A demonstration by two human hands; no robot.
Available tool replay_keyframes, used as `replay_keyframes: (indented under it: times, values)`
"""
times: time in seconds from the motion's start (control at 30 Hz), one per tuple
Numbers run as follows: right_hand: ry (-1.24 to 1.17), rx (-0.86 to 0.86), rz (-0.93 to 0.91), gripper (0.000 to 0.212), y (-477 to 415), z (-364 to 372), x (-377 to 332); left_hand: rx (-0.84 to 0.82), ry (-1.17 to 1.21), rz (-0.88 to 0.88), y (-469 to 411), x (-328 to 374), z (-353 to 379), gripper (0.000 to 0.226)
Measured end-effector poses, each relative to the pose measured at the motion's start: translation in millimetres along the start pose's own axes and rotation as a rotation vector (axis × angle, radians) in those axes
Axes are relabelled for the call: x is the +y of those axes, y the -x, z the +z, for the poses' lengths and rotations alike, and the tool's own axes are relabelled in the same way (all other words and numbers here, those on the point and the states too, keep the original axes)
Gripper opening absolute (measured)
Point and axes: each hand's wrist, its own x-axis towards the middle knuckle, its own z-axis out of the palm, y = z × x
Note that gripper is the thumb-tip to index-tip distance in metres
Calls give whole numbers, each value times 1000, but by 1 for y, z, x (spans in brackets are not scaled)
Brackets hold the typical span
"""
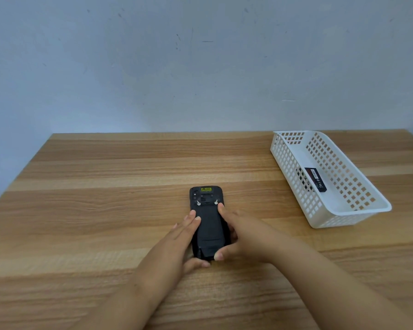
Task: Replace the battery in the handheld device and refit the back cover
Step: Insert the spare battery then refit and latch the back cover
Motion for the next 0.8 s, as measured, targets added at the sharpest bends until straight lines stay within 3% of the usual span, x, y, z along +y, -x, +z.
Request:
replay_keyframes:
  times: [0.33,0.8]
  values:
    - [163,-26,34,111,-2,-6,-12,15,-9,8,-1,-1,1,87]
    - [126,-7,78,110,1,-10,-18,11,-30,-33,1,-4,2,91]
